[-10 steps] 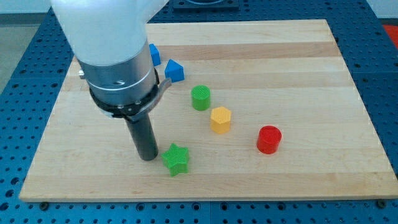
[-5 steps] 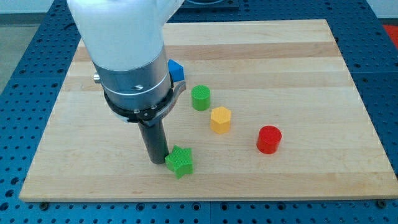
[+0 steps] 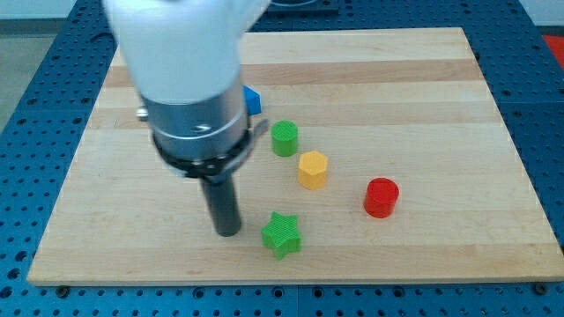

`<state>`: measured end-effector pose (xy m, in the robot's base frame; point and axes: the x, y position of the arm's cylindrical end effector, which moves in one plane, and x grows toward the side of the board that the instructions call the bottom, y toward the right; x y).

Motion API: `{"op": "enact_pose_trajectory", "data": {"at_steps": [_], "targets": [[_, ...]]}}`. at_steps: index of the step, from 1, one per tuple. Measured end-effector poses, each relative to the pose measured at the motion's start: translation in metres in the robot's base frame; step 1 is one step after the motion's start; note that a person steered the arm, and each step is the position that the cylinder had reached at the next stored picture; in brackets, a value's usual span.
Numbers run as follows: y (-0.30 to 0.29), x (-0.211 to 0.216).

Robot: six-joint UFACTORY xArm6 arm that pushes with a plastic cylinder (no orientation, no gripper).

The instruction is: Slide the green star to bottom center

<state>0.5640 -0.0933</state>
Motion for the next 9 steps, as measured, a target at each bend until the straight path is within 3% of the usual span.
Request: {"op": "enact_pose_trajectory", "data": {"at_steps": [5,7,9], "targets": [[-0.007,0.012],[0.047,0.012],[0.025,0.012]]}}
